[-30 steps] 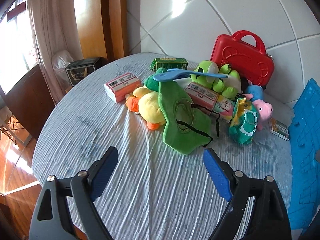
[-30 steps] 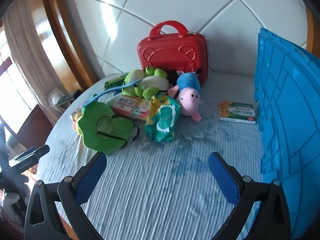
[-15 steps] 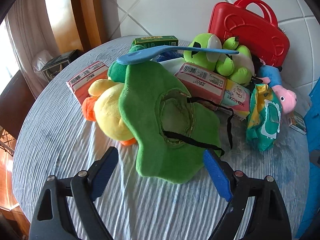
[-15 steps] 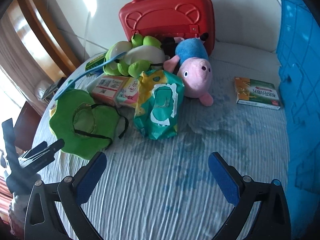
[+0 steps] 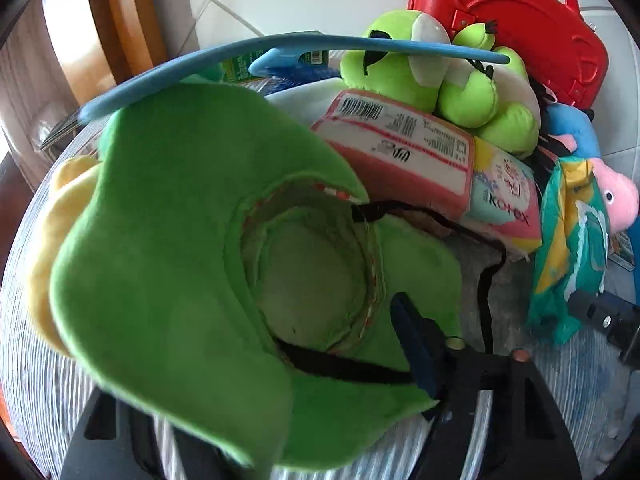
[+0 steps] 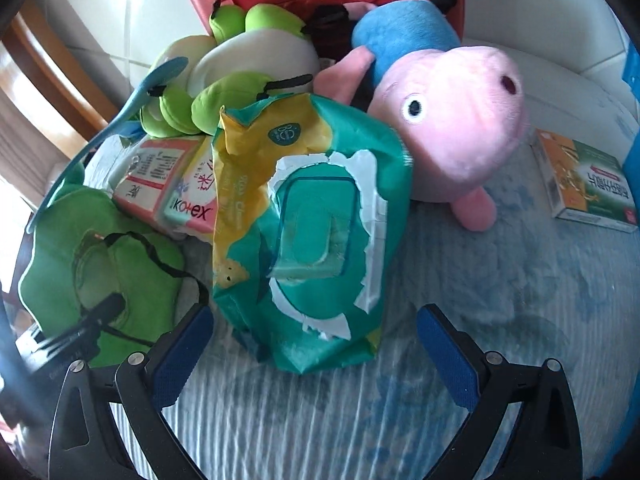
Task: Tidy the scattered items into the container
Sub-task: 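Grasp the green plush hat with the left tool while the right tool grasps the teal wipes pack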
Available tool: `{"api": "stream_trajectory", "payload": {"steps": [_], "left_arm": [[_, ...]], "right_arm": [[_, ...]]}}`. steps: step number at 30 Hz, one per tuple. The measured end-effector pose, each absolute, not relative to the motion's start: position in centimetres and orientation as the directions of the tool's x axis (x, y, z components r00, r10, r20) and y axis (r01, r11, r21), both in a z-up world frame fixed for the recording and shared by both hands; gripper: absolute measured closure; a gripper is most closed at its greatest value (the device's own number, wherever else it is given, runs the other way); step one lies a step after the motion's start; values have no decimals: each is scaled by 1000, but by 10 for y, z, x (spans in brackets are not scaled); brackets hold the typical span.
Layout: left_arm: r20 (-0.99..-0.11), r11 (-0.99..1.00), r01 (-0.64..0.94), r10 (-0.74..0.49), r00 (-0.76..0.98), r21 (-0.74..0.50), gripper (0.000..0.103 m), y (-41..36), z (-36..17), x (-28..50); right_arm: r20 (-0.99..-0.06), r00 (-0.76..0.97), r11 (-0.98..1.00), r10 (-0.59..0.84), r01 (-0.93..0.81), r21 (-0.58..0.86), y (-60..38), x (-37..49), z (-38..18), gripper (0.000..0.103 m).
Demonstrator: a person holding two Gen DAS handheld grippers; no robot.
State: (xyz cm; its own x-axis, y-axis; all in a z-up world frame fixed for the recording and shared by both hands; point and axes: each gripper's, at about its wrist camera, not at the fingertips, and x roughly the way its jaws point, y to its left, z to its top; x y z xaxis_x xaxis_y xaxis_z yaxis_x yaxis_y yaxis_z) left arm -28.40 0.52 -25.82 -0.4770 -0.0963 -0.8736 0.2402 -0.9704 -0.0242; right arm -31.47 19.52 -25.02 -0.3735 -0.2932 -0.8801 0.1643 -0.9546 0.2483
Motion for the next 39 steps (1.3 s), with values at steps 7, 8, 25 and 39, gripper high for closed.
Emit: {"api": "stream_trajectory", "payload": {"steps": [7,8,25,39], "left_arm": [[-874,-976,217,-74,-481,-37,49,6,-264,-296],[-874,-975,219,-71,-480,-41,49,5,-265,-295],[-884,-971,228,-41,-466,-76,49,-3,-279,-291],[-824,-988,150,-53,-564,-38,88,26,-211,-236]], "right_arm": [[-877,-380,-955,-295,152,255,181,-327,-268,0],[-874,-388,-956,-291,154,250,180,-328,-268,0],[-869,-434,-968,-237,184,172,175,-319,-261,8],[-842,-414,-937,-345,202,285,179,-273,-214,73]]}}
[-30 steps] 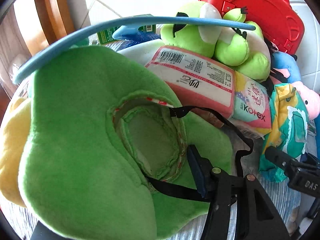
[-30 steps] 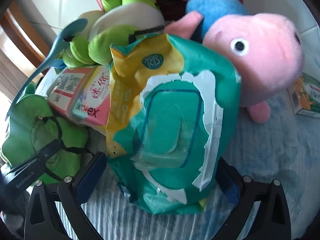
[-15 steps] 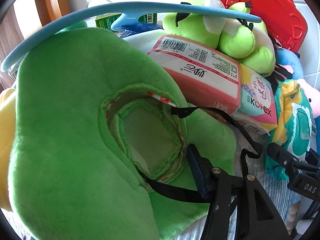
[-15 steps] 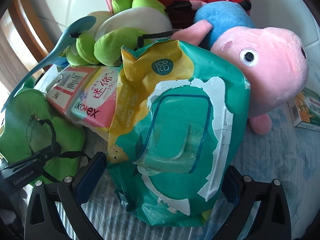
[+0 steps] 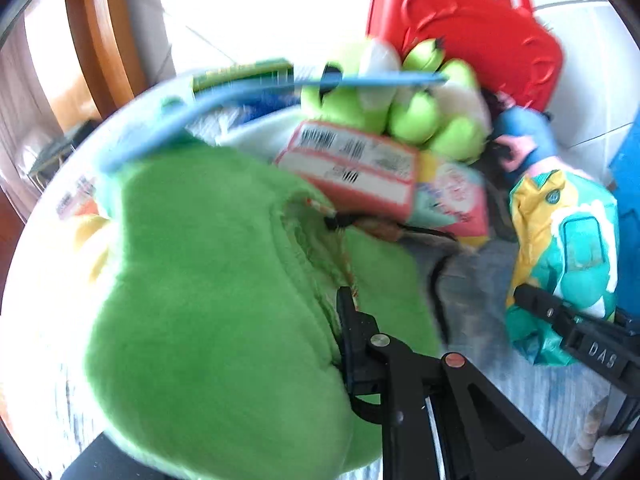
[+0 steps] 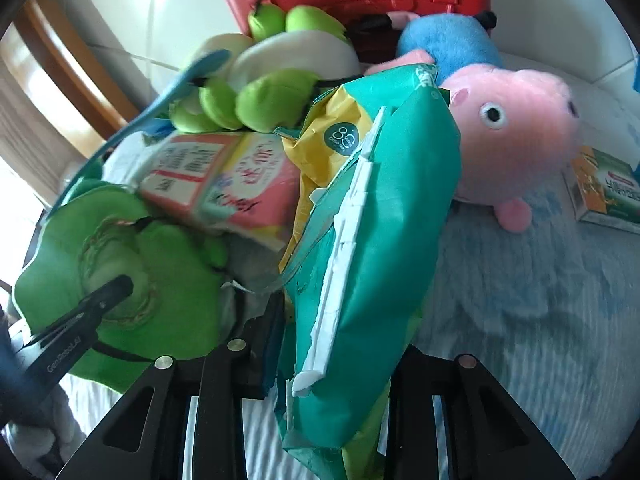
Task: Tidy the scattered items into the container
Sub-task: 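Grasp the green plush hat with the left tool while the right tool grasps the teal wipes pack, then carry the green hat and teal wipes pack over the blue crate with both tools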
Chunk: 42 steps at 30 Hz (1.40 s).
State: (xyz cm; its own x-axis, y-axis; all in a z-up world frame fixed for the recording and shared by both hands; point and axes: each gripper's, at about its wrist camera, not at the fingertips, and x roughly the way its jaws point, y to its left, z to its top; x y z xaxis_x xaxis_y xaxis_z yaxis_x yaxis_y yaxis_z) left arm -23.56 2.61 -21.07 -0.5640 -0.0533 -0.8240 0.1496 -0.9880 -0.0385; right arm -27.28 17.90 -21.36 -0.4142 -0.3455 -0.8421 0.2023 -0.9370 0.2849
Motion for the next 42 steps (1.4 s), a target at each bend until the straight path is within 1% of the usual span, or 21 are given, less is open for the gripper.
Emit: {"api": "stream_trajectory", "payload": {"steps": [5,8,12,15,21,26,31,36,42], "left_arm": [[-747,-993,121,-73,-660,-10,88,47,-154,-207],[-701,-994,114,-80,-709,-2,88,53,-118,-183],[-658,-994,106,-94,-747,22,88,68,-81,-151],[-637,-994,105,-102,-764,33,88,80,-64,-129],[-625,-996,88,-86,-776,27,88,93,-48,-90],[-609,-999,30,-30,-793,10,88,93,-38,-65],[-591,-999,-39,48,-806,-28,88,81,-33,-47],[-577,-995,-72,95,-811,-63,88,71,-32,-35],[-543,-987,-145,157,-825,-65,88,91,-17,-28]], "right_arm": [[-801,-462,-923,-381,231,306,197,-229,-171,73],[-762,-509,-915,-400,262,306,192,-203,-141,73],[-709,-562,-904,-426,300,305,202,-163,-95,73],[-682,-587,-898,-437,322,299,208,-140,-71,73],[-669,-604,-900,-433,338,277,211,-112,-49,73],[-653,-637,-911,-410,321,259,213,-92,-51,73],[-631,-693,-937,-349,265,228,211,-71,-31,73],[-622,-729,-958,-286,221,182,199,-64,-14,73],[-576,-786,-974,-225,166,155,216,-39,13,73]]}}
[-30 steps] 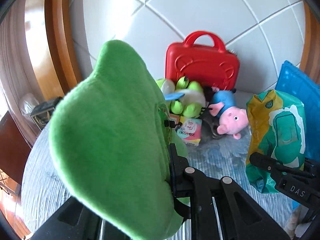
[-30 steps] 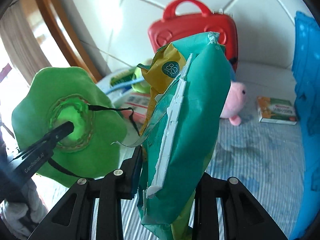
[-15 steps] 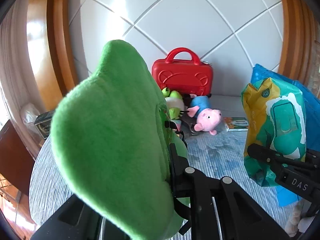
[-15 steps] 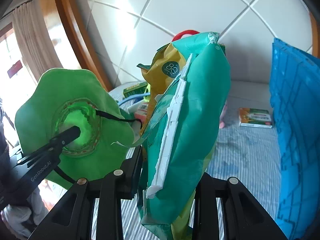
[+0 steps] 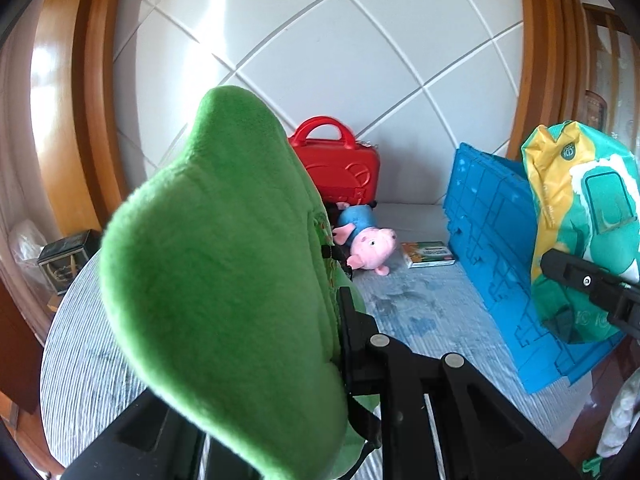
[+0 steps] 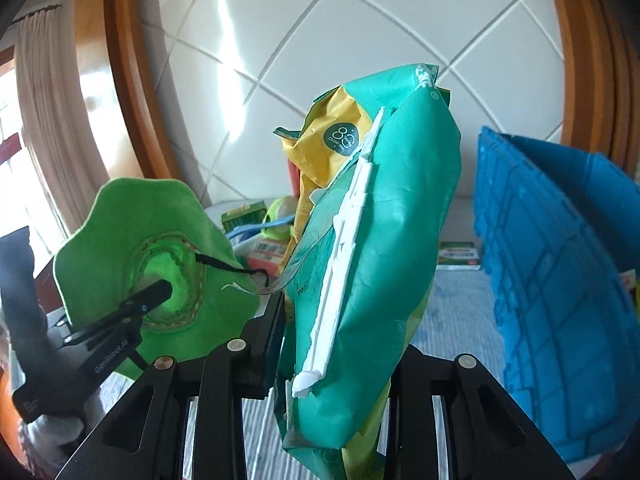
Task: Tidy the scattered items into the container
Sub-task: 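Carry the green hat and teal wipes pack over the blue crate with both tools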
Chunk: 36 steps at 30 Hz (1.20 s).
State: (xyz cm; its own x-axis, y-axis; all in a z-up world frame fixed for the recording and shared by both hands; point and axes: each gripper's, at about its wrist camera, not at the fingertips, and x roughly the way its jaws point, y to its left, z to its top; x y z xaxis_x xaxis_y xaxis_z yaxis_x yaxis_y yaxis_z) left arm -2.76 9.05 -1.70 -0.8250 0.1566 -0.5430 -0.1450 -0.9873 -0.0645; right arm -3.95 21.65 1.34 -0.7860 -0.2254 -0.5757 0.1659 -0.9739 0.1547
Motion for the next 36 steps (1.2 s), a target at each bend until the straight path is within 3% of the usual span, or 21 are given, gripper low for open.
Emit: {"api": "stream_trajectory", "payload": {"steps": [12,23,27,36], "left_arm": [[-419,-969,-244,232,-878,-25,88,196,44,-11],[-347,-915,-402,387,-854,-29,88,420,99,0],[-393,-907,-421,396,-830,-25,88,485,98,-8],[-627,-928,-358,215,-749,109,87,549,43,-35]], "right_arm": [[-451,-891,-986,-49,-28,163,355,-5,52,73],[-475,-871,-976,126,-194,96,564,10,42,73],[-496,-861,-977,111,-185,104,624,21,35,73],[-533,-846,-981,-8,-96,167,681,19,2,73]]}}
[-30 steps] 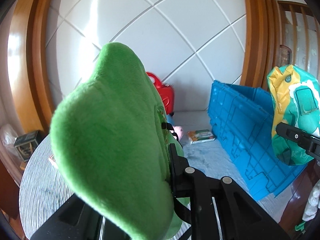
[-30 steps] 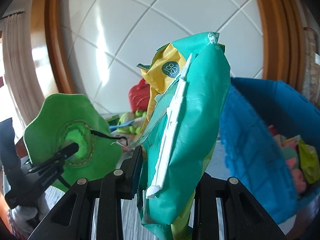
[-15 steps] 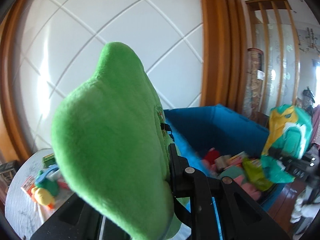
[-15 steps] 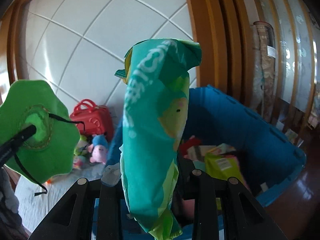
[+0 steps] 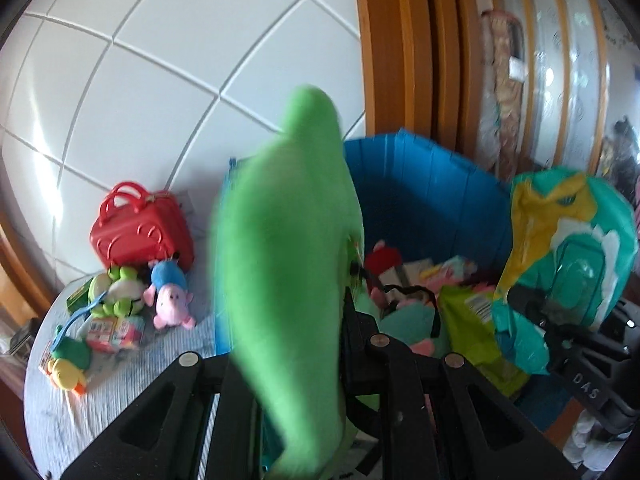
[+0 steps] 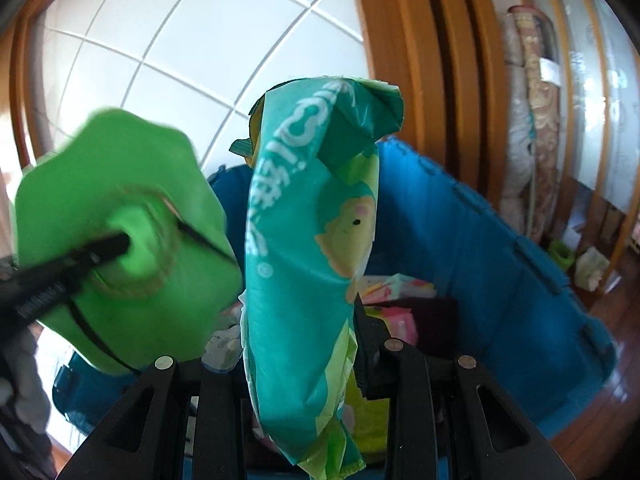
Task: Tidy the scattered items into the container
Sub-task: 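Carry the green hat and teal wipes pack over the blue crate with both tools, then open the left tool dropping the hat while the right tool releases the wipes pack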
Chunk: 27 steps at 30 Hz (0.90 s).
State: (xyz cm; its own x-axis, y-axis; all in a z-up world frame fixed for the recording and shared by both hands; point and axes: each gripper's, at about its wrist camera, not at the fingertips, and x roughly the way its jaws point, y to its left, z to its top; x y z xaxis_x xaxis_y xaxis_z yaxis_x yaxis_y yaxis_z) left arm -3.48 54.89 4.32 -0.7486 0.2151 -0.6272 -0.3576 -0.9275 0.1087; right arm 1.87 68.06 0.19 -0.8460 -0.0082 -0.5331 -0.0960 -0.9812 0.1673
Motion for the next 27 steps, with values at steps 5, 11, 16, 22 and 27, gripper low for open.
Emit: {"api": "stream_trajectory", "payload": {"steps": [5,11,16,22,27], "left_arm": [[-659,-929,-343,170,-733,142,50,539,28,-28],[-640,-932,-342,193,-744,117,34,532,35,-14],[-613,-929,-361,238,-754,84,34,529,40,-5],[-580,-926,-367,252,-774,88,34,531,51,6],[-568,-929,-362,256,-782,80,34,532,56,13]], "right_arm": [[-554,-828,-978,-88,-34,206,688,-3,-11,73],[-600,-794,-982,-103,-15,189,681,-16,-21,69],[-613,-782,-982,-115,-4,189,686,-14,-24,47],[-592,-801,-982,-90,-27,187,655,21,-13,14],[-569,-818,-978,-83,-43,204,656,42,2,5]]}}
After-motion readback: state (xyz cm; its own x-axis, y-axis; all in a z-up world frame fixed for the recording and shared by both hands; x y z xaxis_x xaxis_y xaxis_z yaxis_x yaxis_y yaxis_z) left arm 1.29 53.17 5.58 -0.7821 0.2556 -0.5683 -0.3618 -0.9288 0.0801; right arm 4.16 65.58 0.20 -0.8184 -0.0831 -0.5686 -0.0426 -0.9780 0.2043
